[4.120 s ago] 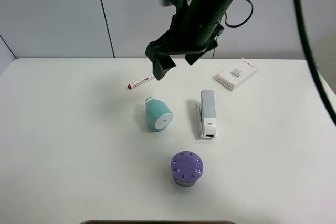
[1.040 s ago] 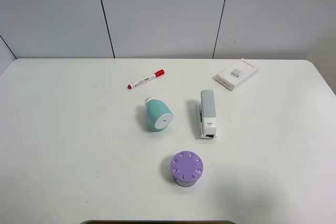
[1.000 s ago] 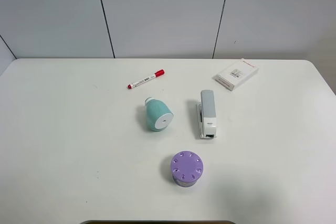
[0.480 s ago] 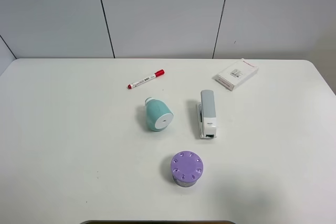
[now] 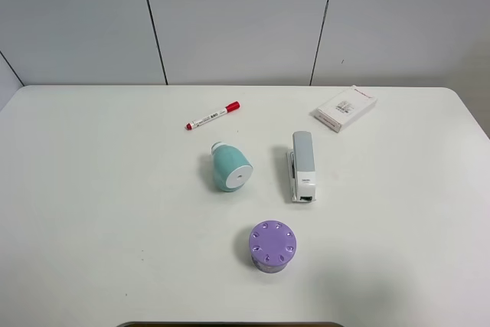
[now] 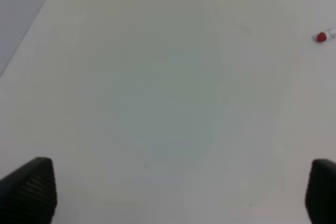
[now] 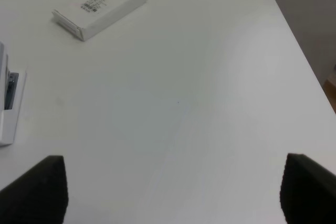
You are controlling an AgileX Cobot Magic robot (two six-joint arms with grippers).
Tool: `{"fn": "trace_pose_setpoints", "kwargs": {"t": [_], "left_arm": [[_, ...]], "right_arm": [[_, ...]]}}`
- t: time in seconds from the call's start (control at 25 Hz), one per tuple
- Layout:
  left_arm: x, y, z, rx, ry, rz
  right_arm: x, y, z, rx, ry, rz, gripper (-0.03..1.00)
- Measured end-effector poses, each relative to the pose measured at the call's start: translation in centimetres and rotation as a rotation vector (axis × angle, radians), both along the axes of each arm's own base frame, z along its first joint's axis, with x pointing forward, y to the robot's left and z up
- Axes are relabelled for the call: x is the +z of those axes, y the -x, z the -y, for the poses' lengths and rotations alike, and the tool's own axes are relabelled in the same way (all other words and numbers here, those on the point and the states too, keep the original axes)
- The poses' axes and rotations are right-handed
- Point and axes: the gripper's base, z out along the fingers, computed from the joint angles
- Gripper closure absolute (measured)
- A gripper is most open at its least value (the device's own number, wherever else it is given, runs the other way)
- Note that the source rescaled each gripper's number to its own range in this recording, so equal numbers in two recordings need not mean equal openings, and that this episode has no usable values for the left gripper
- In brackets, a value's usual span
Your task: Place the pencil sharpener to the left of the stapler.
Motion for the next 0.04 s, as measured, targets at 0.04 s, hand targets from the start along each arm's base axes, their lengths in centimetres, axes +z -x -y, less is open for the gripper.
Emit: {"fn": "trace_pose_setpoints", "kwargs": {"t": [0.04], "left_arm": [[0.0,0.0,0.0,0.0,0.0,0.0]], "right_arm": [[0.0,0.0,0.0,0.0,0.0,0.0,0.18]]}}
